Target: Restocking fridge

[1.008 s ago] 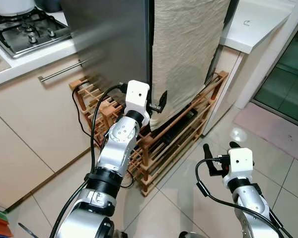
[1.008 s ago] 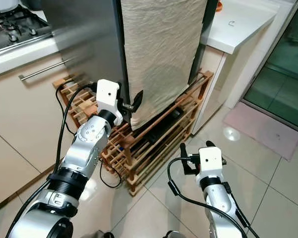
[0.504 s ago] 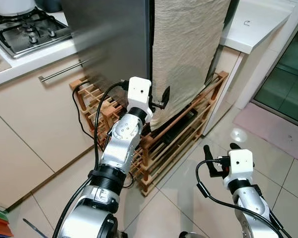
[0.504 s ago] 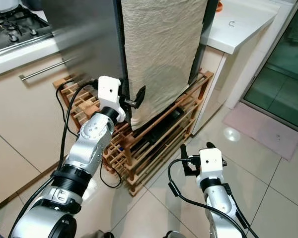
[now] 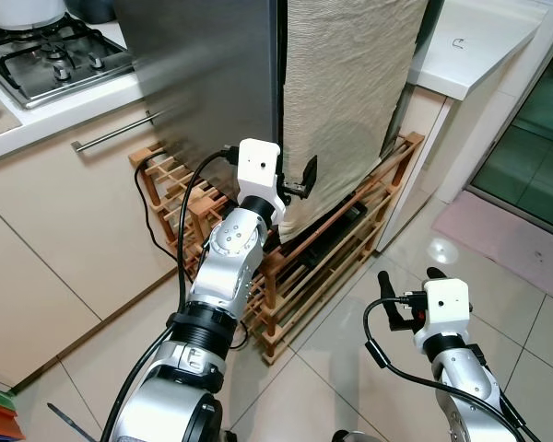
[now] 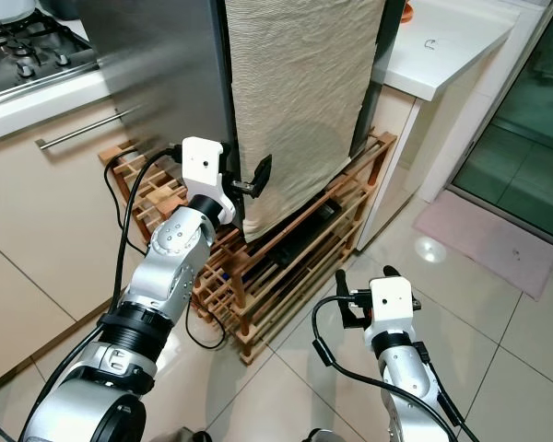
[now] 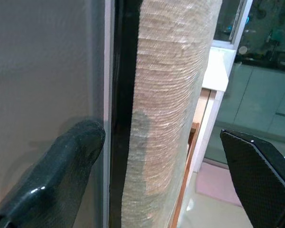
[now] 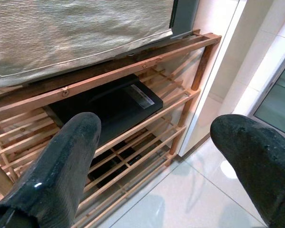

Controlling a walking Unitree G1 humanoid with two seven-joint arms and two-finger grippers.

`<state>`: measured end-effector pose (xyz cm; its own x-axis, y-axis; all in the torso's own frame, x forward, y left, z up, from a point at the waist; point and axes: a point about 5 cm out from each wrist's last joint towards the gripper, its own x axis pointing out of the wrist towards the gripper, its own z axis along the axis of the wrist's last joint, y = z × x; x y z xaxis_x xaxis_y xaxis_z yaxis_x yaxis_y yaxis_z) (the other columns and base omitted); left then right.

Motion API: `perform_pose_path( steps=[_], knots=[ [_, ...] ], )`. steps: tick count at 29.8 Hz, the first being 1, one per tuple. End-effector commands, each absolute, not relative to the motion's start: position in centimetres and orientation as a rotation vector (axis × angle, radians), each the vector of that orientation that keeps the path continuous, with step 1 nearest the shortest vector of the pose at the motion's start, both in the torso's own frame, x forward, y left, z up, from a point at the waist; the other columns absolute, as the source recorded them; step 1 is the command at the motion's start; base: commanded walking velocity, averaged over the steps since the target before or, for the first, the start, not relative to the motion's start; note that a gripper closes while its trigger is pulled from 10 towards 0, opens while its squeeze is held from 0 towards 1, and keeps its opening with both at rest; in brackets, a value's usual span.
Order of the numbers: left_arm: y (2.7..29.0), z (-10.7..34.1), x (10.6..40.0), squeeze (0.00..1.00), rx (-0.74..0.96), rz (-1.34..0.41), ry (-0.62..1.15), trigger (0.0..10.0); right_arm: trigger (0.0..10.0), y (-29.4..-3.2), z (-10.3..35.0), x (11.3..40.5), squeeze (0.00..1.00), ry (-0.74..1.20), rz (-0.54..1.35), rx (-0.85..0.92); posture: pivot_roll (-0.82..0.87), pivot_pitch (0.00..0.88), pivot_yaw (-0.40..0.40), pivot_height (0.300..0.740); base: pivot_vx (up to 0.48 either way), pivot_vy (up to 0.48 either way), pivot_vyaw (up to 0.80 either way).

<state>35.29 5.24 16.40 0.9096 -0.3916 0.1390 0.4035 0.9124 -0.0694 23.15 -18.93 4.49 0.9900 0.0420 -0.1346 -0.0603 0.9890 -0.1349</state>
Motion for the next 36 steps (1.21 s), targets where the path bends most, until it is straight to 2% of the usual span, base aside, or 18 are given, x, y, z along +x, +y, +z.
perform_pose_path(
  steps=[1, 30, 36],
  knots=[
    [5.3, 16.5, 35.4, 0.0, -0.109, -0.408, -0.111, 10.0, 10.0, -19.2, 4.8, 23.2, 0.0, 0.119, 0.042, -0.145, -0.12, 0.035, 0.03, 0.74, 0.0, 0.0, 0.0],
    [3.9, 16.0, 35.0, 0.0, -0.17, -0.513, -0.051, 10.0, 10.0, -19.5, 4.1, 23.7, 0.0, 0.136, 0.045, -0.15, -0.12, 0.031, 0.029, 0.74, 0.0, 0.0, 0.0],
    [3.4, 16.1, 35.3, 0.0, -0.117, -0.521, -0.061, 10.0, 10.0, -19.6, 3.7, 23.6, 0.0, 0.143, 0.045, -0.151, -0.11, 0.025, 0.027, 0.74, 0.0, 0.0, 0.0]
  ],
)
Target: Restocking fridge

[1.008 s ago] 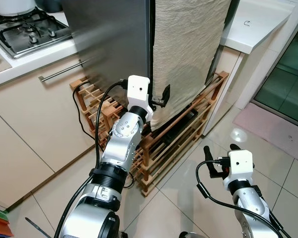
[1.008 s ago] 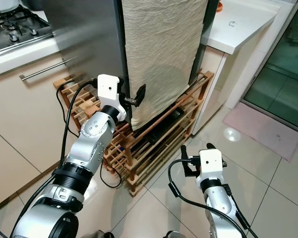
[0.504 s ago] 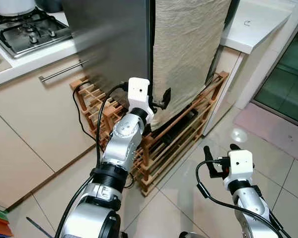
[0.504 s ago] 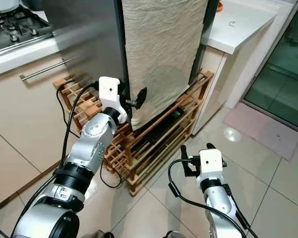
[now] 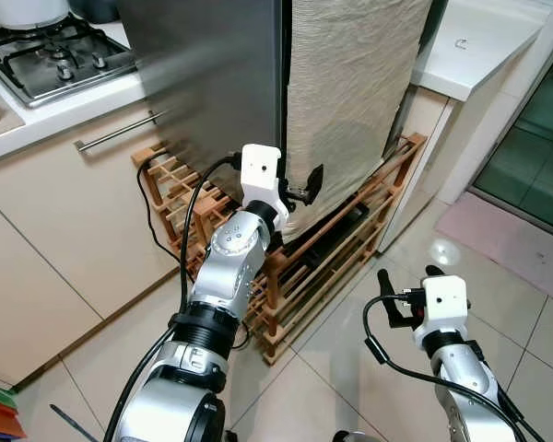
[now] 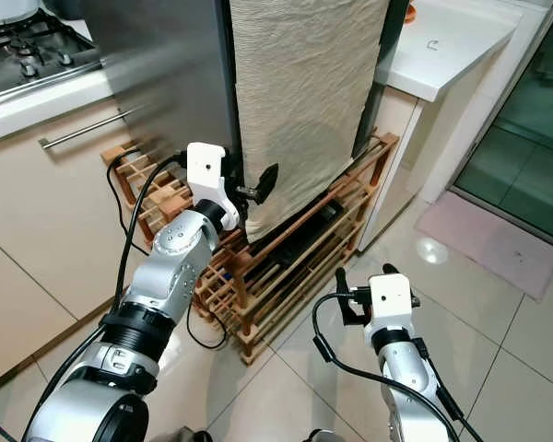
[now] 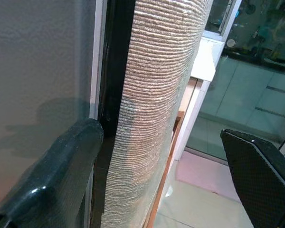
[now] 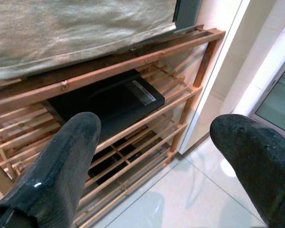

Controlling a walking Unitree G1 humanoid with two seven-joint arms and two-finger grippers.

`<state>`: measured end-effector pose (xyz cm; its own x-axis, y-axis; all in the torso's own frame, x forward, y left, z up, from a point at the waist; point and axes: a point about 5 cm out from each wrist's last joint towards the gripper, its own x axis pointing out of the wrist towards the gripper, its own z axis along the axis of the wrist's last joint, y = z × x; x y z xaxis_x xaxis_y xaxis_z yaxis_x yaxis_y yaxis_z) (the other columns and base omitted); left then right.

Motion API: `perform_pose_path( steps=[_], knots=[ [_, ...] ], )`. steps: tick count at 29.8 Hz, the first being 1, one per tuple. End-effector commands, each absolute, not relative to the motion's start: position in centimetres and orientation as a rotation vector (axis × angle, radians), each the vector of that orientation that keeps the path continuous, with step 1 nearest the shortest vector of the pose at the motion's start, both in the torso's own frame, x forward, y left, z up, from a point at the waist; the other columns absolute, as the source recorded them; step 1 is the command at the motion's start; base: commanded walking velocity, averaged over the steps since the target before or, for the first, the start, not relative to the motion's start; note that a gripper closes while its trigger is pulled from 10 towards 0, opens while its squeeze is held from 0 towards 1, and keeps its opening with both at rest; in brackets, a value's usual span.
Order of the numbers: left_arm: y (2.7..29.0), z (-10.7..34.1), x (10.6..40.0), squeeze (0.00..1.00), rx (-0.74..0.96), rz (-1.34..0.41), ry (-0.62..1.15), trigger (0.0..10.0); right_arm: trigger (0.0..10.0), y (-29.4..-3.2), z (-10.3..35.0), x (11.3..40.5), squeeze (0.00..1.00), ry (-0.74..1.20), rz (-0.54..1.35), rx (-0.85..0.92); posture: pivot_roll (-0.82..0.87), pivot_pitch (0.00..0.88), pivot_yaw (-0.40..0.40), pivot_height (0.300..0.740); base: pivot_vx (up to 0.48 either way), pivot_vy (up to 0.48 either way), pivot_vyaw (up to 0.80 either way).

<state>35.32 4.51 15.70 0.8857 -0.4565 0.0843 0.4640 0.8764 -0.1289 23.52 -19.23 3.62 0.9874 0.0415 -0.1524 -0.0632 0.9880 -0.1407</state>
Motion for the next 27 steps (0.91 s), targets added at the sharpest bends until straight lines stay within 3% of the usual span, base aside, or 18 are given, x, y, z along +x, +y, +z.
perform_pose_path(
  steps=[1, 10, 27],
  knots=[
    [3.3, 16.1, 35.5, 0.0, -0.104, -0.521, -0.065, 10.0, 10.0, -19.5, 3.6, 23.6, 0.0, 0.144, 0.046, -0.151, -0.11, 0.024, 0.027, 0.74, 0.0, 0.0, 0.0],
    [0.6, 18.1, 36.1, 0.0, -0.063, -0.596, -0.127, 10.0, 10.0, -19.5, 1.5, 23.6, 0.0, 0.183, 0.044, -0.147, -0.13, 0.03, 0.034, 0.74, 0.0, 0.0, 0.0],
    [-1.5, 19.1, 36.1, 0.0, -0.034, -0.631, -0.144, 10.0, 10.0, -20.9, -2.1, 23.0, 0.0, 0.324, 0.02, -0.141, -0.12, 0.044, 0.033, 0.74, 0.0, 0.0, 0.0]
  ],
)
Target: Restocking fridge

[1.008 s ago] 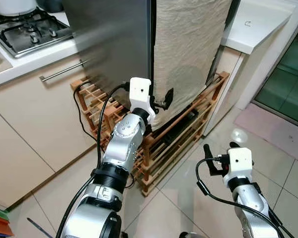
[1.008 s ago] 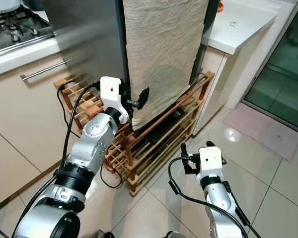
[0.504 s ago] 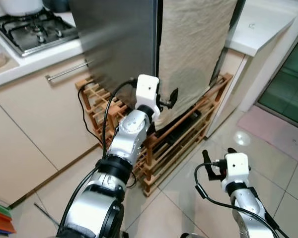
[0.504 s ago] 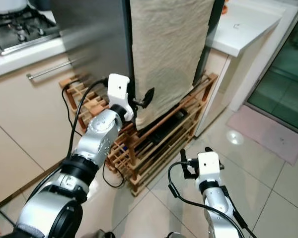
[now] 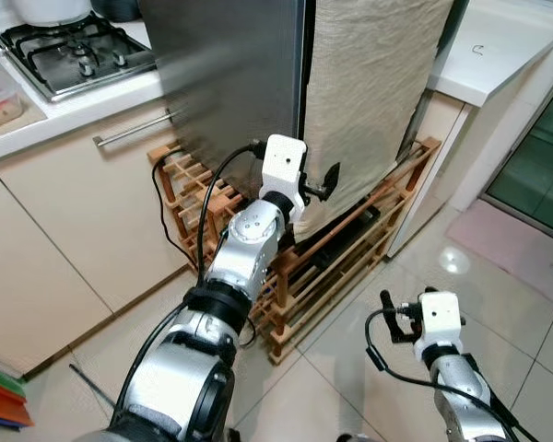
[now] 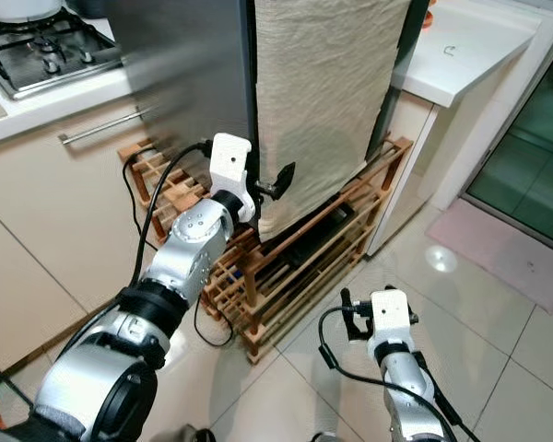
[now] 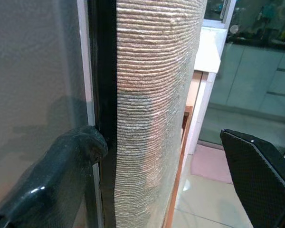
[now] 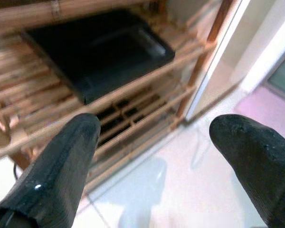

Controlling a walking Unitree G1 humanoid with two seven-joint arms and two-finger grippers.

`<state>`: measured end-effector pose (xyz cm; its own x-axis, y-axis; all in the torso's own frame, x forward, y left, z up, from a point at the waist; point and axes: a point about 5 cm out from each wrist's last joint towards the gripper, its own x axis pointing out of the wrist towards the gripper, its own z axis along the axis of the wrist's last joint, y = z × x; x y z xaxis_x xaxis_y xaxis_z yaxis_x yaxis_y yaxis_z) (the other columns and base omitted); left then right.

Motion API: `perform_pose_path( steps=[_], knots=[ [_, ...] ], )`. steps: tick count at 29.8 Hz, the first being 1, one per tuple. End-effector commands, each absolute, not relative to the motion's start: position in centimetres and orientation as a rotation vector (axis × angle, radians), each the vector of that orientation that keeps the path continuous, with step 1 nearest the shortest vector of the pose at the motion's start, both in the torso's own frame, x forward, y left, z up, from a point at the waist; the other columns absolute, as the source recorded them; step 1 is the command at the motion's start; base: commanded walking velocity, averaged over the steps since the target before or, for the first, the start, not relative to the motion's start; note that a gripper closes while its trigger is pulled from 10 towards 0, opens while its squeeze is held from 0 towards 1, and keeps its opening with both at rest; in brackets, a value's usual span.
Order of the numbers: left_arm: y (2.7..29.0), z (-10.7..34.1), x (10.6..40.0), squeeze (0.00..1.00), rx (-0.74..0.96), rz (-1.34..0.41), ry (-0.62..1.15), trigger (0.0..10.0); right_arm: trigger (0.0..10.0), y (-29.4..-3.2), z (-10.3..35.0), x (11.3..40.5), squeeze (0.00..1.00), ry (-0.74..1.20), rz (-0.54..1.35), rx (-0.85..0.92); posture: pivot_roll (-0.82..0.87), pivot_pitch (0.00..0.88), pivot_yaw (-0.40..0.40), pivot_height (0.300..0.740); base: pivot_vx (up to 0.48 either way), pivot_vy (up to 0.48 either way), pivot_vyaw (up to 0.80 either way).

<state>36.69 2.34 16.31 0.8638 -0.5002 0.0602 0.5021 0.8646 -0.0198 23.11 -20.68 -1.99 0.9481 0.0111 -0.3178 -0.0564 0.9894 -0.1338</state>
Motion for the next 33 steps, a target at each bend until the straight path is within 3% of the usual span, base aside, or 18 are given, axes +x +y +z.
perform_pose_path(
  steps=[1, 8, 15, 22, 33],
  knots=[
    [-2.0, 19.2, 35.8, 0.0, -0.033, -0.654, -0.143, 10.0, 10.0, -20.9, -2.3, 23.0, 0.0, 0.337, 0.02, -0.14, -0.12, 0.044, 0.033, 0.74, 0.0, 0.0, 0.0],
    [-5.1, 18.5, 33.8, 0.0, -0.009, -0.845, -0.101, 10.0, 10.0, -20.8, -2.7, 23.1, 0.0, 0.36, 0.02, -0.139, -0.12, 0.044, 0.031, 0.74, 0.0, 0.0, 0.0],
    [-6.2, 18.0, 32.8, 0.0, 0.044, -0.867, -0.122, 10.0, 10.0, -21.0, -2.8, 23.2, 0.0, 0.368, 0.018, -0.141, -0.12, 0.043, 0.033, 0.74, 0.0, 0.0, 0.0],
    [-7.4, 19.0, 31.2, 0.0, -0.194, -1.016, -0.079, 10.0, 10.0, -21.1, -2.7, 22.7, 0.0, 0.332, 0.023, -0.141, -0.12, 0.044, 0.035, 0.74, 0.0, 0.0, 0.0],
    [-7.3, 20.3, 31.1, 0.0, -0.317, -1.058, -0.062, 10.0, 10.0, -21.2, -3.0, 22.5, 0.0, 0.354, 0.017, -0.141, -0.12, 0.045, 0.036, 0.74, 0.0, 0.0, 0.0]
  ],
)
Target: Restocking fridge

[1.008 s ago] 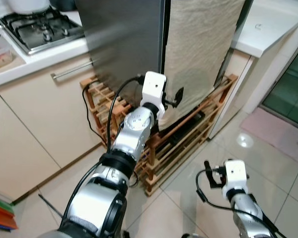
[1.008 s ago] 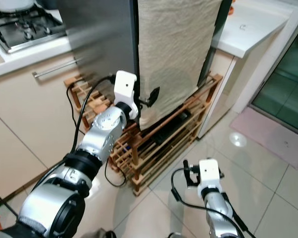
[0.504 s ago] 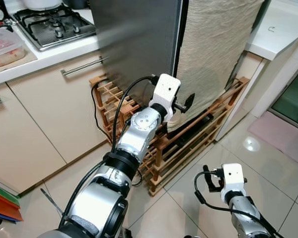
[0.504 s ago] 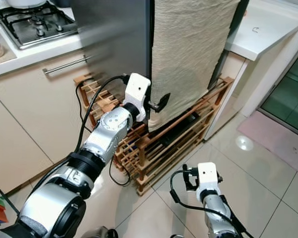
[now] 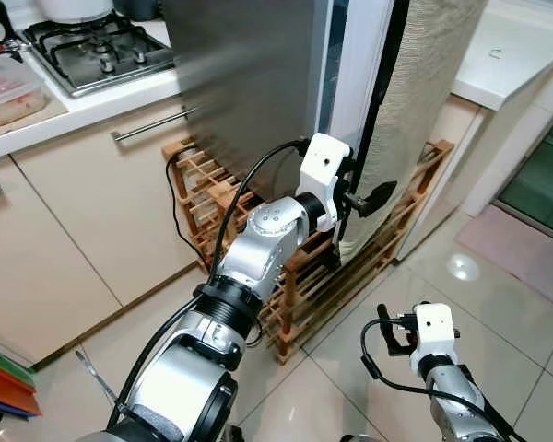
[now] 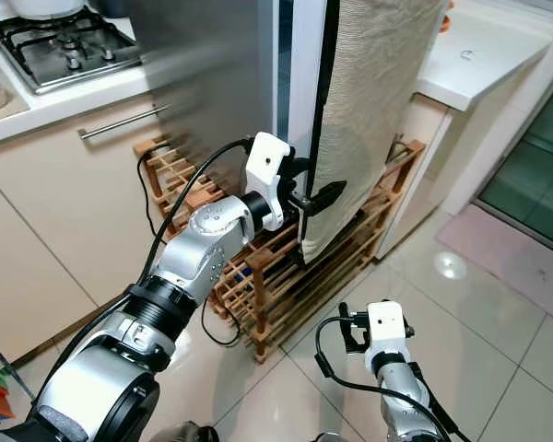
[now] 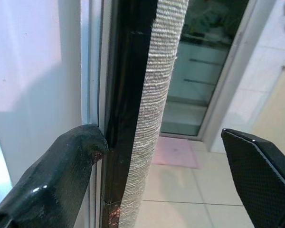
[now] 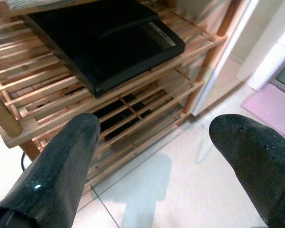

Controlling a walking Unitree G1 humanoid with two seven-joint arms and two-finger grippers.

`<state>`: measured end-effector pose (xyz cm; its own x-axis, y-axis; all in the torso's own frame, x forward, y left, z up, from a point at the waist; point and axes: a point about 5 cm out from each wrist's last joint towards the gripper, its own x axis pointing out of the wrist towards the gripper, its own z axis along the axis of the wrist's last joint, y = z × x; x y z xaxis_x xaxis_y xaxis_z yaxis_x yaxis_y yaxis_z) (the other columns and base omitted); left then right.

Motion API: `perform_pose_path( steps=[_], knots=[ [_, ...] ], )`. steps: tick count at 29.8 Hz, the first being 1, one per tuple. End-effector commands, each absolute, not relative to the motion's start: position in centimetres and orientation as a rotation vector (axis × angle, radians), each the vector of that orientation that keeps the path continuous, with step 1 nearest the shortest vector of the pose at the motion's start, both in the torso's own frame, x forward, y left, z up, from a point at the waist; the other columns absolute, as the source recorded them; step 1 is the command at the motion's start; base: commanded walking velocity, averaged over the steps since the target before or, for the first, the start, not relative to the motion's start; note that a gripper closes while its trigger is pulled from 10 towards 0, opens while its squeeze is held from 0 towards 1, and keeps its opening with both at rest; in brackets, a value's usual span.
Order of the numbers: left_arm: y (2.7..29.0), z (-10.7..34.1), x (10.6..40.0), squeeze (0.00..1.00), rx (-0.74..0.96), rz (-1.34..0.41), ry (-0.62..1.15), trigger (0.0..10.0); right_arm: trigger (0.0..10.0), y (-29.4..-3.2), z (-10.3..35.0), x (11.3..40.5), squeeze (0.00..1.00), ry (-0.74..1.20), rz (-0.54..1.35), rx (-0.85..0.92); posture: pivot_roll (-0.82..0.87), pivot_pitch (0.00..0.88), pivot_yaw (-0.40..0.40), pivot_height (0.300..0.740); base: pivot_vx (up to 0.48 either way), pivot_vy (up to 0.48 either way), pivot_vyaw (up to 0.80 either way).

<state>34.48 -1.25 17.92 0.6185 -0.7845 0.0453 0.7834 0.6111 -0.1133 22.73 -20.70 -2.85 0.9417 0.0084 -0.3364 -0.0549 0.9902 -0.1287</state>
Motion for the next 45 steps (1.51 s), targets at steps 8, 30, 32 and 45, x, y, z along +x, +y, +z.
perform_pose_path(
  steps=[8, 30, 32, 45],
  knots=[
    [-7.9, 21.6, 30.3, 0.0, -0.406, -1.147, -0.065, 10.0, 10.0, -21.4, -2.9, 22.6, 0.0, 0.359, 0.018, -0.144, -0.12, 0.039, 0.035, 0.74, 0.0, 0.0, 0.0],
    [-2.3, 25.7, 31.5, 0.0, -0.243, -1.251, -0.248, 10.0, 10.0, -21.2, -3.0, 22.6, 0.0, 0.362, 0.031, -0.134, -0.12, 0.051, 0.026, 0.74, 0.0, 0.0, 0.0],
    [-1.6, 25.8, 32.0, 0.0, -0.27, -1.221, -0.241, 10.0, 10.0, -21.1, -2.9, 22.7, 0.0, 0.359, 0.035, -0.132, -0.12, 0.051, 0.025, 0.74, 0.0, 0.0, 0.0],
    [1.2, 20.8, 33.5, 0.0, -0.139, -0.975, -0.113, 10.0, 10.0, -19.1, 3.1, 27.3, 0.0, 0.021, 0.215, -0.089, -0.11, 0.035, 0.026, 0.74, 0.0, 0.0, 0.0]
  ],
)
